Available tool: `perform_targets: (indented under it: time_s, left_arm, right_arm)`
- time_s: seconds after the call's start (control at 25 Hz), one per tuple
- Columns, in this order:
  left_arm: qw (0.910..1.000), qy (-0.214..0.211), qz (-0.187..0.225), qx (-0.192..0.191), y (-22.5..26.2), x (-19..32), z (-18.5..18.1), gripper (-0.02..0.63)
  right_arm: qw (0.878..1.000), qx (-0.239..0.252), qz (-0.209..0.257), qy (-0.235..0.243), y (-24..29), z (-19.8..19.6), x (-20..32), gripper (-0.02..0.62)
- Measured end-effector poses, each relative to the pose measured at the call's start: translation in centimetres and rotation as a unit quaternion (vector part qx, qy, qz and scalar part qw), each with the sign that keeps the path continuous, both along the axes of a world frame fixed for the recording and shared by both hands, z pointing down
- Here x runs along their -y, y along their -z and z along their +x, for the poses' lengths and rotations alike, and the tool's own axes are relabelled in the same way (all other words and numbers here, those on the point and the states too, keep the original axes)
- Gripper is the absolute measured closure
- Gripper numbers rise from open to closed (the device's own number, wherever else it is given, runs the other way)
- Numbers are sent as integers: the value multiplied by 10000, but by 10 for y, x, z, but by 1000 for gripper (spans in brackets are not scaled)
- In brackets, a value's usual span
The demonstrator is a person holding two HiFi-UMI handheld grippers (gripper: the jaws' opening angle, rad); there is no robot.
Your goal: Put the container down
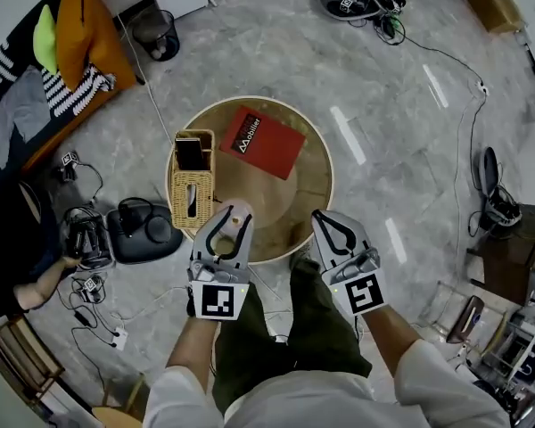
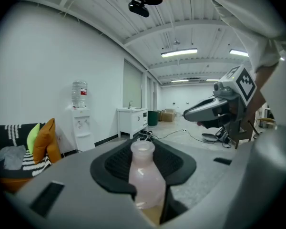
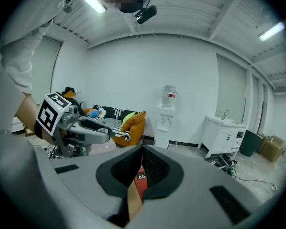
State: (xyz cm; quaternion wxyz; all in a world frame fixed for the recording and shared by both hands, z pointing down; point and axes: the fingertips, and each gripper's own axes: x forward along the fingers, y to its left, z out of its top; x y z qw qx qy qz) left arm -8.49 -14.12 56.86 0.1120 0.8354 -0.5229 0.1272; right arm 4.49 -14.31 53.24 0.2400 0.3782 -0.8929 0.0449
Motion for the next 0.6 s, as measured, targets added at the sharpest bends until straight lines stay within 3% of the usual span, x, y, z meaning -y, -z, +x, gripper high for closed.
perform_targets:
  time_s: [0.4,0.48,0.6]
  left_arm:
    - [9976,569,-363,163,-111,35,13,469]
    - [9966,657,-465,185,-133,38,13,469]
    - [9954,780,-528,196,-164,45,14,469]
  right_arm:
    - [9970,41,-520,567,-98,10,37,572]
    - [9966,54,-427,704,-111,9,44,572]
    - [9933,244,141,1118,-116,0,56,572]
